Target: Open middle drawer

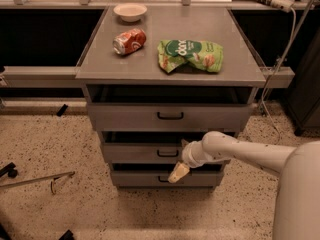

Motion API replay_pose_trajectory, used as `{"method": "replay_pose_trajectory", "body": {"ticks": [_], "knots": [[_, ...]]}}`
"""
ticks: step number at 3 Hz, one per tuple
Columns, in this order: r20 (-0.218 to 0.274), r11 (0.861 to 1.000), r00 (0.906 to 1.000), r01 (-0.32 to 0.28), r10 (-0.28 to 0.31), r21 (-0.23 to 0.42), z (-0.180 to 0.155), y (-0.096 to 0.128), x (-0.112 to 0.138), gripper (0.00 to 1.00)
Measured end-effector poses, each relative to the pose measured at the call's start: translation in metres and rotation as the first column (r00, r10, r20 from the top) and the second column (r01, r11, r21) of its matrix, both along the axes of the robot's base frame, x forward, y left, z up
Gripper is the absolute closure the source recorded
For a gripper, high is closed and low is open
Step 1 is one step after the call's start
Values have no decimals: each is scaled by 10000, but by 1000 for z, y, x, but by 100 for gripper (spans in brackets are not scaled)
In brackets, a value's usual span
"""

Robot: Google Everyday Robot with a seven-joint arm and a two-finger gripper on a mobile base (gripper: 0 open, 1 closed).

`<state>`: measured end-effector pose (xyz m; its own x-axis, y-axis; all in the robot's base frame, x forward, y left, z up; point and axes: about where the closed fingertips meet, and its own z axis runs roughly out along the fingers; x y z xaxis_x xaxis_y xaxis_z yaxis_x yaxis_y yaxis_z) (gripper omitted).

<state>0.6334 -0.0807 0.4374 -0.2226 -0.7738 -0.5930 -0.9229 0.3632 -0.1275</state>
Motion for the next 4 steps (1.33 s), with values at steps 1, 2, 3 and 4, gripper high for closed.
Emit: {"method": "replay_pose_trajectory", "body": {"ticks": [1,2,3,4], "knots": [[-181,9995,9993,-312,313,53,-10,12,2,0],[-346,9975,9969,-703,703,27,-16,20,-5,0],[-347,9975,9969,-704,704,27,-14,20,-6,0],[-525,9966,9953,-811,816,112,-13,19,-16,0]]}}
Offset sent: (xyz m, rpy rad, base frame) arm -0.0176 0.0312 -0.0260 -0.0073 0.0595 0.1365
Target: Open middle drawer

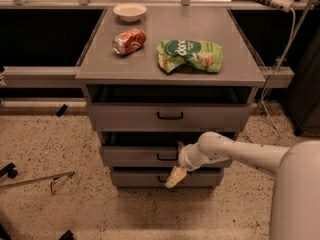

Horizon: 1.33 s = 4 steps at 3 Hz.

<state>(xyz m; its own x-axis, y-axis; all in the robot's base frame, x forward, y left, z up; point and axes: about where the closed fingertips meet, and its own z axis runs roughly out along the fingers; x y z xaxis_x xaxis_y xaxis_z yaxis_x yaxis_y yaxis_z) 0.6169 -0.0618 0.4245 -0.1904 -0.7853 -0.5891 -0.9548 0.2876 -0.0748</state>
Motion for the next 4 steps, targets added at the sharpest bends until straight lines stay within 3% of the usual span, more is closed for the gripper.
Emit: {"method": "replay_pose_trajectory", "body": {"ticks": [3,4], "knots": [[-131,9999,9999,-101,101,0,-1,3,-2,0],[-614,9999,9981,-91,85,-87,-3,-3,-30,0]]}}
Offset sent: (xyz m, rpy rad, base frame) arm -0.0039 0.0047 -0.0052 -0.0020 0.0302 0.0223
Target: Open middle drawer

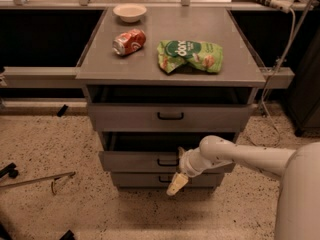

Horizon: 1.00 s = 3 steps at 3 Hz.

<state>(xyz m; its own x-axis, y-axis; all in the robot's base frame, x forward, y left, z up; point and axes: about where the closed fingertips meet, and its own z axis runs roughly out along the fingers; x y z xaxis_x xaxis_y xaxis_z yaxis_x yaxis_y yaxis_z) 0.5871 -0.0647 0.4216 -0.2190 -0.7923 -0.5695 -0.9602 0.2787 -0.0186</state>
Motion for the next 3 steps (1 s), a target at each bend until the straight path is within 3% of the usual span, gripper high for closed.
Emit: {"method": "replay_pose_trajectory", "body": {"ticks": [1,2,3], "knots": [[-1,10000,10000,0,0,0,4,0,0,0],[-555,9999,9984,102,-106,-80,11,-12,-41,0],[-558,9999,9984,99,-104,-80,11,-12,-41,0]]}}
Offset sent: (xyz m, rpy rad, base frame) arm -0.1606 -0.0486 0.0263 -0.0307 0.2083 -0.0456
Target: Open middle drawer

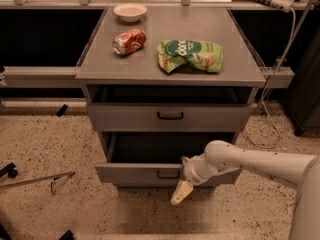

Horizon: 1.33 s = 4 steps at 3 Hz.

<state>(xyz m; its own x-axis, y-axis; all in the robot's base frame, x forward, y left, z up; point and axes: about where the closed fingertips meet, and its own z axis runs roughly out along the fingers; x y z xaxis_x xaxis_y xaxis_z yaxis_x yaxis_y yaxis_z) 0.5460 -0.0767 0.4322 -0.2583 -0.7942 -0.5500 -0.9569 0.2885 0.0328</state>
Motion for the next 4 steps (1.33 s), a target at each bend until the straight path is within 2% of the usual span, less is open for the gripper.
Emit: {"method": "replay_pose_trajectory", "body": {"ticks": [1,2,3,4], "knots": [[-139,9999,9998,-126,126,13,-4,3,-4,0],[-581,9998,9981,-212,210,-35,-10,-1,-22,0],[-583,9998,9981,-210,208,-33,-4,-1,-22,0],[-1085,9999,9940,122,-113,71,-1,-10,-44,0]]}}
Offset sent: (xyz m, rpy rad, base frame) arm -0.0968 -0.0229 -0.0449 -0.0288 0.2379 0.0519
